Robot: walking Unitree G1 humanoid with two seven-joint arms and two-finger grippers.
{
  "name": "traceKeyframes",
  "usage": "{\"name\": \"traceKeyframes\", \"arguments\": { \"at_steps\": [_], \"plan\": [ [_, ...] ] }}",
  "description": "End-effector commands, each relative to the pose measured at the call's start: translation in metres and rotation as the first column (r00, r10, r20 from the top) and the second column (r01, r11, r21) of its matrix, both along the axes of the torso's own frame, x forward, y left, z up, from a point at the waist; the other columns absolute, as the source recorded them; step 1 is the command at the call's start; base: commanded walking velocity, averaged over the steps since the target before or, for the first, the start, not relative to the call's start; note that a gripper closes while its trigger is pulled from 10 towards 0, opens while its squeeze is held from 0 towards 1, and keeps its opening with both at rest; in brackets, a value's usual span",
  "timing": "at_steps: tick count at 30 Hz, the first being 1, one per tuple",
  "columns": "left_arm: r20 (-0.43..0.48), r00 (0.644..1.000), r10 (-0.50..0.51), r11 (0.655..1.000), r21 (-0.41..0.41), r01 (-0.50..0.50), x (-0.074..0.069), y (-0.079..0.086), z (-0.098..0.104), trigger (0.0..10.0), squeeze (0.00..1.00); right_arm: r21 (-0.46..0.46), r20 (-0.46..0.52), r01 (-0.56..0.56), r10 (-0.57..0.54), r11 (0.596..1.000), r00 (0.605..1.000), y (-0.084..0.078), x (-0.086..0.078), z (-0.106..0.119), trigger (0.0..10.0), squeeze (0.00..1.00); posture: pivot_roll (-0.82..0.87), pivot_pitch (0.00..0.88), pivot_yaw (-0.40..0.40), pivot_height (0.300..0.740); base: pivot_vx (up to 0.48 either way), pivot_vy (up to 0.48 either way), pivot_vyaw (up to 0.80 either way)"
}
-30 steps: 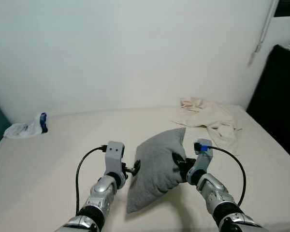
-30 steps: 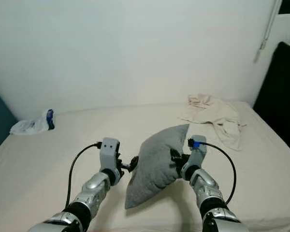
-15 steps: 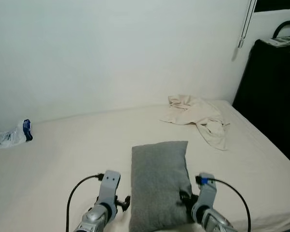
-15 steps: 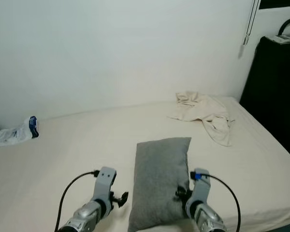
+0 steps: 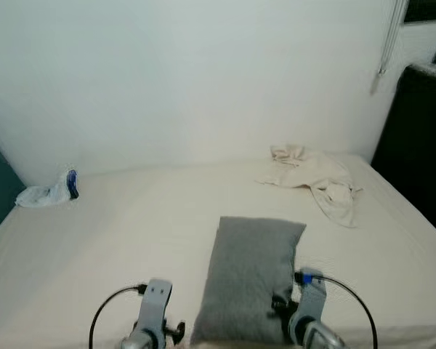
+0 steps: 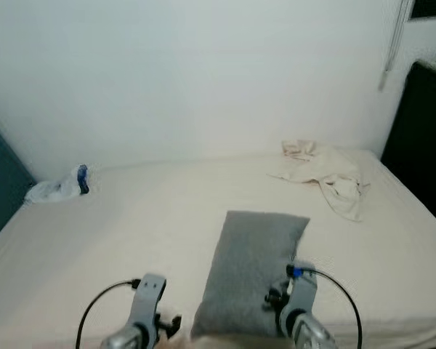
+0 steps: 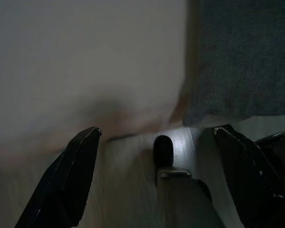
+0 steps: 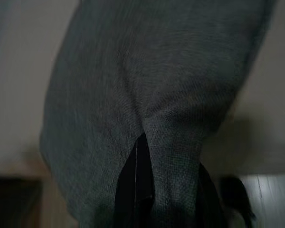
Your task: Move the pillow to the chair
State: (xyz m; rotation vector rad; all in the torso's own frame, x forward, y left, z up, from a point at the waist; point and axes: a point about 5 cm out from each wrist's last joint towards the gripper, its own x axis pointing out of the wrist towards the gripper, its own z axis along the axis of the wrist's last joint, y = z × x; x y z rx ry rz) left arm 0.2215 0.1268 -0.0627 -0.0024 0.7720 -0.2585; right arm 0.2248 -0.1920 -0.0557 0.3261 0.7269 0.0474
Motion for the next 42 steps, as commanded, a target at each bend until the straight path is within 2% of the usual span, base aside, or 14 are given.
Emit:
{"name": "traceKeyframes", "arguments": {
  "at_steps": [1,9,14,21,29,33,40,42],
  "plan": [
    [-0.018,1.0,0.01,1.0,0.02,-0.01,-0.002,0.006,-0.002,10.0,0.0,-0.003,-0.009,-0.037,0.037,0.999,0.999,0.007,0.001,-0.001,10.0,0.0,-0.06,0.0,0.05,0.74,-0.394,0.0,0.0],
    [-0.018,1.0,0.005,1.0,0.018,-0.004,-0.002,0.005,-0.002,10.0,0.0,0.003,0.014,-0.053,0.053,0.999,0.999,0.01,0.003,0.001,10.0,0.0,-0.07,0.0,0.053,0.74,-0.394,0.0,0.0],
    [-0.008,1.0,0.0,1.0,0.017,0.0,0.002,0.004,0.0,10.0,0.0,0.026,0.031,-0.063,0.062,0.998,0.998,0.012,0.004,0.002,10.0,0.0,-0.07,0.0,0.053,0.74,-0.395,0.0,0.63],
    [0.018,1.0,0.011,1.0,0.021,-0.011,0.009,0.005,0.005,10.0,0.0,0.008,0.022,-0.085,0.084,0.996,0.996,0.013,0.003,0.001,10.0,0.0,-0.06,0.0,0.052,0.74,0.0,0.0,0.77],
    [-0.011,1.0,0.002,0.999,0.042,-0.001,0.001,0.007,0.0,10.0,0.0,0.013,0.034,-0.112,0.111,0.994,0.993,0.016,0.004,0.002,10.0,0.0,-0.07,0.0,0.053,0.74,0.0,0.0,0.77],
    [-0.052,0.999,-0.003,0.998,0.063,0.006,-0.009,0.009,-0.007,10.0,0.0,0.056,0.102,-0.139,0.133,0.989,0.986,0.023,0.013,0.01,10.0,0.0,-0.07,0.0,0.054,0.74,0.0,0.0,0.77],
    [-0.075,0.997,-0.002,0.997,0.077,0.008,-0.015,0.012,-0.01,10.0,0.0,0.081,0.176,-0.161,0.145,0.984,0.974,0.028,0.026,0.02,10.0,0.0,-0.07,0.0,0.053,0.74,0.0,0.0,0.77],
    [-0.095,0.995,0.0,0.996,0.088,0.009,-0.019,0.014,-0.013,10.0,0.0,0.134,0.28,-0.202,0.159,0.97,0.947,0.037,0.043,0.037,10.0,0.0,-0.07,0.0,0.054,0.74,0.0,0.0,0.77]
  ]
}}
